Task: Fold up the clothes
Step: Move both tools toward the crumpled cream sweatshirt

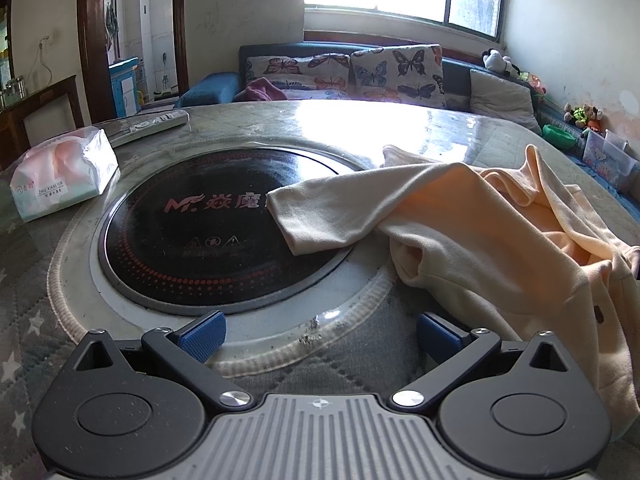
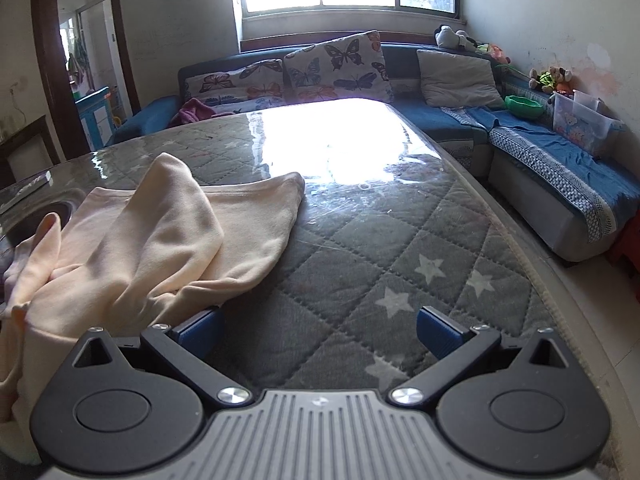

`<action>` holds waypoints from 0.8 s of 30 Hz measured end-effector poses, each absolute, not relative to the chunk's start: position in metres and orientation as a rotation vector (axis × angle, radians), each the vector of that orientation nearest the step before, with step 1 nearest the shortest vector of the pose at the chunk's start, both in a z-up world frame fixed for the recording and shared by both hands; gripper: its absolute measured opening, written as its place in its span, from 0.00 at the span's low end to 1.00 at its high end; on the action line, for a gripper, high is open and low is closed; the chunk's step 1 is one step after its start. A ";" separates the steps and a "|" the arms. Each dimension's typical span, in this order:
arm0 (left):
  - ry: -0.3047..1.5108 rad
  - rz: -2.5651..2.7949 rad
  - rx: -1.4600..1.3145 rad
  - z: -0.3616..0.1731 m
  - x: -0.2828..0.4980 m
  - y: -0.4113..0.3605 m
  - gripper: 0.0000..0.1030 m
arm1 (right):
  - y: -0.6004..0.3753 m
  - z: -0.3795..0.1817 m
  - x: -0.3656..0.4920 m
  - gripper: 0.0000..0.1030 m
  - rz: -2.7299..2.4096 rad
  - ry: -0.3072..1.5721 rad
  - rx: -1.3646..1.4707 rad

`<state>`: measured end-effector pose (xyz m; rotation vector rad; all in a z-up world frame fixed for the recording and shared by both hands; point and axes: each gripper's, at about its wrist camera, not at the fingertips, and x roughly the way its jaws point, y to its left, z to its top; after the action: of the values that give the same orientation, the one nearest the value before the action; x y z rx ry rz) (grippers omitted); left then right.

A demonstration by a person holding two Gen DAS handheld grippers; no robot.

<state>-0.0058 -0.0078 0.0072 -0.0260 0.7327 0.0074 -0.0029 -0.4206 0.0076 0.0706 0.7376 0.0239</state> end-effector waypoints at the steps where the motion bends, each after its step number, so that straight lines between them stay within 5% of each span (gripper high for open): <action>1: 0.737 0.005 -0.025 0.008 -0.007 -0.009 1.00 | -0.420 0.009 -0.005 1.00 0.029 0.739 0.069; 24: 0.799 0.014 -0.047 0.027 -0.035 -0.035 1.00 | -0.387 0.026 -0.053 1.00 0.222 0.740 0.059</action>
<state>-0.0347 -0.0346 0.0269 -0.0470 0.7989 0.0139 -0.0528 -0.3867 0.0255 0.0594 0.7398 0.2218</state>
